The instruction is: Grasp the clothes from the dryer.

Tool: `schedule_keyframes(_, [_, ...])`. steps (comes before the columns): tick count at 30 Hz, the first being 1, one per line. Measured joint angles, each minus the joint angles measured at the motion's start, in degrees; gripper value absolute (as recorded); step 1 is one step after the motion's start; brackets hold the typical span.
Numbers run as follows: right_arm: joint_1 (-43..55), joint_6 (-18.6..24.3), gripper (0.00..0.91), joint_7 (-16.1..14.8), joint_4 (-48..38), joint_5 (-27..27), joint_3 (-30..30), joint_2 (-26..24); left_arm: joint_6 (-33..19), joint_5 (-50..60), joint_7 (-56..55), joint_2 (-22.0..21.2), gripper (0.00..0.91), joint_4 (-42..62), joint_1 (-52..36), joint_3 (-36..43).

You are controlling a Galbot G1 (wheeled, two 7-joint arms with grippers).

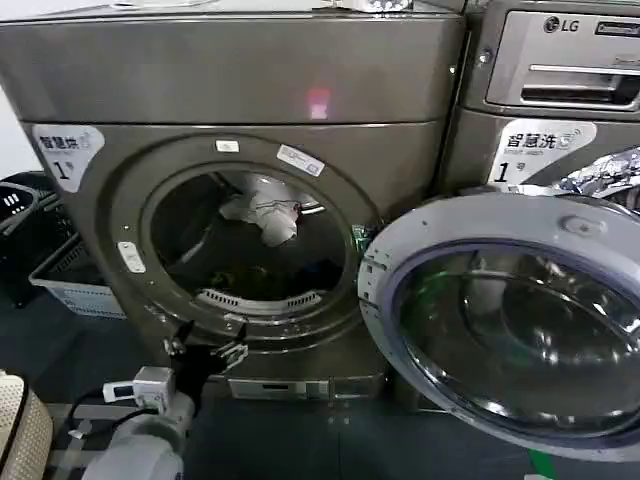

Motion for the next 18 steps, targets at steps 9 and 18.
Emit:
schedule_keyframes(9, [0.3,0.0,0.907,0.0,0.3,-0.1,-0.6,0.1,0.0,0.1,0.0,0.1,0.907,-0.2,0.2,-0.1])
schedule_keyframes(18, [0.3,0.0,0.907,-0.1,0.2,-0.1,-0.7,0.2,0.0,0.3,-0.3,0.3,0.907,0.1,-0.1,-0.1])
